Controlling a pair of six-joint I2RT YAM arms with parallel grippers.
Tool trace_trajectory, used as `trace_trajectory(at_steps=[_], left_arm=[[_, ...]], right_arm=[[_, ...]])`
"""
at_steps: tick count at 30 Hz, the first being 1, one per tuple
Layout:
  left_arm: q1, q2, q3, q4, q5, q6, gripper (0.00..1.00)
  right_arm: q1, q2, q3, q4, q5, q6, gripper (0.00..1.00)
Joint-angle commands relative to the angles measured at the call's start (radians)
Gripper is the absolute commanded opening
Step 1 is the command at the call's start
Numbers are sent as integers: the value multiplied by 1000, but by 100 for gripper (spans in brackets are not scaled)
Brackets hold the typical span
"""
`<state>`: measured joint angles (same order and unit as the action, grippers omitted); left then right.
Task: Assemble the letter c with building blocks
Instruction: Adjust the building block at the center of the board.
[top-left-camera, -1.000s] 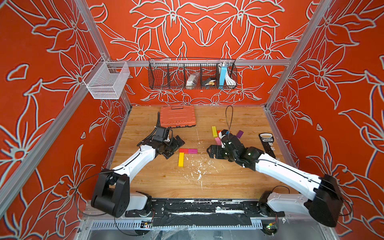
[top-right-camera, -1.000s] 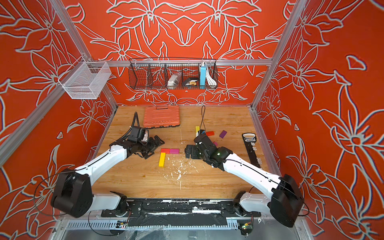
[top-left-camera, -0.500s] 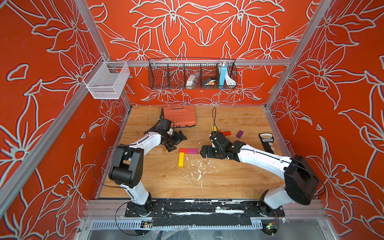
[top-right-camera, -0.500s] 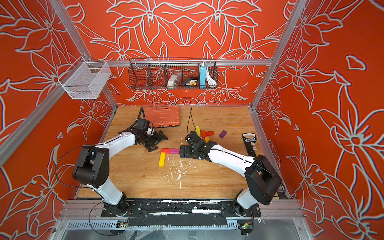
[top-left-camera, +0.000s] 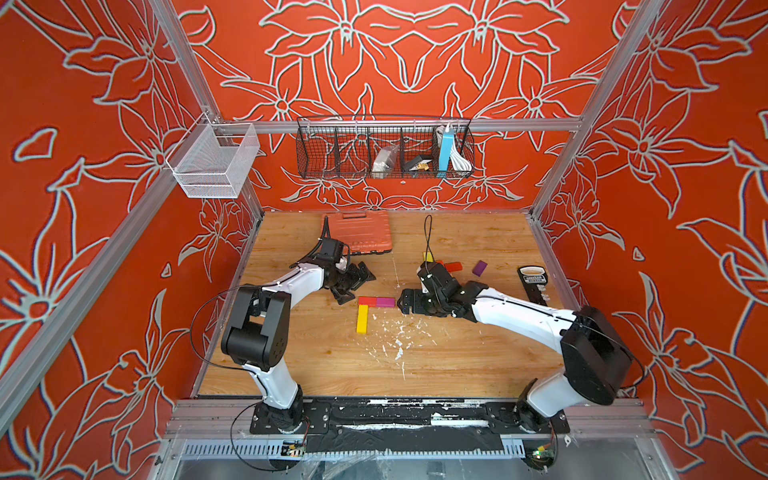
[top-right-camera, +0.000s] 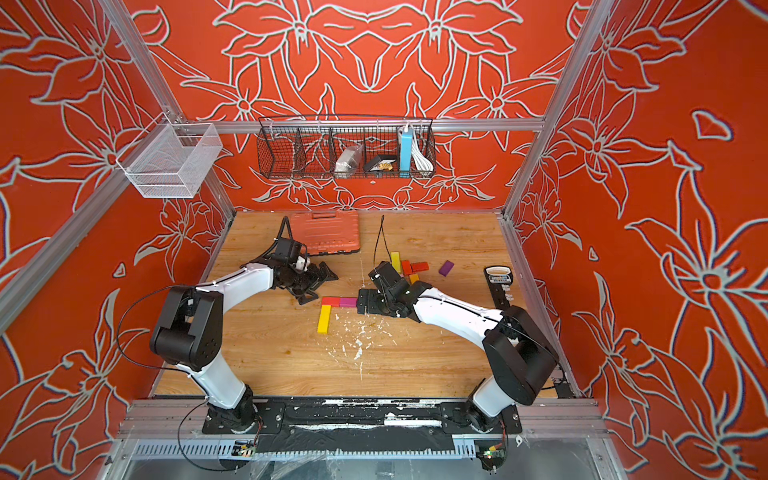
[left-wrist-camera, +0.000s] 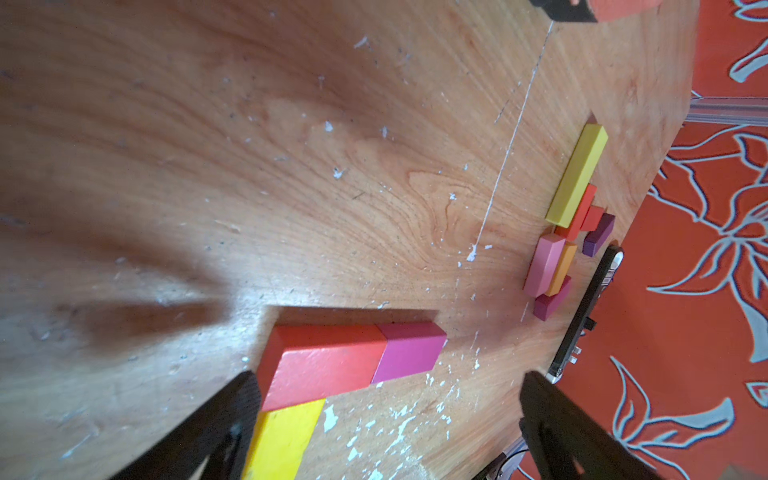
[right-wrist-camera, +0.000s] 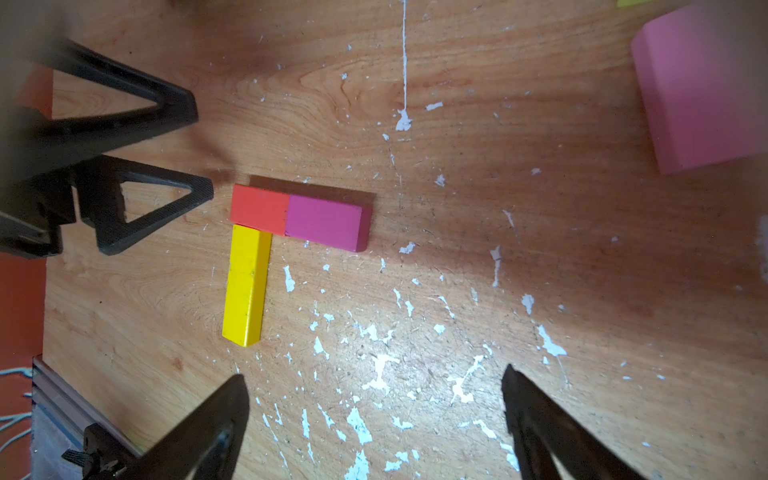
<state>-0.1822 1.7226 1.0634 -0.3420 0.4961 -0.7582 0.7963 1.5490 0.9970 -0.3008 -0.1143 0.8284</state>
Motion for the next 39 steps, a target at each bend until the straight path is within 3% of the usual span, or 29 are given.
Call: trace_trajectory(at_steps=[1,39], left_arm=[[6,23,-13,11,8,0,99],[-7,67,-17,55,30,-32,98]], right_arm=[[-8,-3,-11,9,-7,10,97],[-17,3,-29,37,-18,20,97]])
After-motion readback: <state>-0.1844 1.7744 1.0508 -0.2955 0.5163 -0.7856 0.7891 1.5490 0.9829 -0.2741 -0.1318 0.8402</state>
